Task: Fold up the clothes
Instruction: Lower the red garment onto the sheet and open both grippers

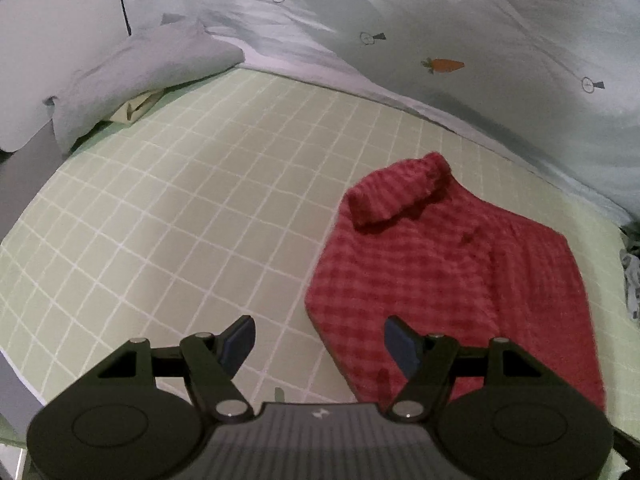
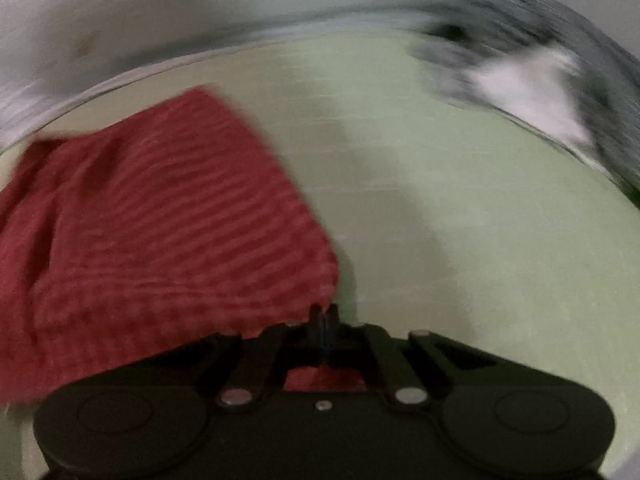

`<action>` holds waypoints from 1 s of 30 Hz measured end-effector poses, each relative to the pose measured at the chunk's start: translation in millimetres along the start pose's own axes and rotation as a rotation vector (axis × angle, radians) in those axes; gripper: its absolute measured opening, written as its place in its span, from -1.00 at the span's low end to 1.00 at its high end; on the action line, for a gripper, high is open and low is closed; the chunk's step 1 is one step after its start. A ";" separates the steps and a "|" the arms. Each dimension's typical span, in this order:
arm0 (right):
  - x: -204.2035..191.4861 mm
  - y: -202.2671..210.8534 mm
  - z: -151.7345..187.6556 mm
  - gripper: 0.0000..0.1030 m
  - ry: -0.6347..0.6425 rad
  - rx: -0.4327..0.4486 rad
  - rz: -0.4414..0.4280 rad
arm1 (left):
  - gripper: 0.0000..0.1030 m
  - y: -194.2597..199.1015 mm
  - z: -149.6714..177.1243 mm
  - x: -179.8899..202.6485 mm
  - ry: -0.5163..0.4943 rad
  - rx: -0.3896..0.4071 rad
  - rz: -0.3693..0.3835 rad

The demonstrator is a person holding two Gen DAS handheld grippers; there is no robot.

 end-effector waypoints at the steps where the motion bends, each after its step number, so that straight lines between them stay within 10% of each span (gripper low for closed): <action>1: 7.3 -0.2 -0.9 -0.91 -0.014 -0.011 0.040 | 0.39 -2.5 -3.4 -0.8 -0.005 0.000 0.006; 5: -0.2 12.2 -18.1 0.05 0.054 0.046 0.111 | 0.39 -18.6 -14.9 4.6 -0.055 -0.020 0.041; 10: -34.4 18.0 -50.1 0.39 0.069 0.121 0.045 | 0.39 -44.5 -22.7 21.2 -0.114 -0.064 0.084; 30: -141.9 -49.5 -82.9 0.59 0.157 -0.054 0.008 | 0.40 -193.6 -124.5 49.6 -0.084 -0.070 -0.010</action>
Point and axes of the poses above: each gripper's, at about its wrist camera, not at the fingertips, and y roughly against the way its jaws point, x to its right, z to its underside, the point moved 8 cm from there along -y, roughly the way its jaws point, and after that the axes turned 2 degrees about y, right-handed, at the moved point
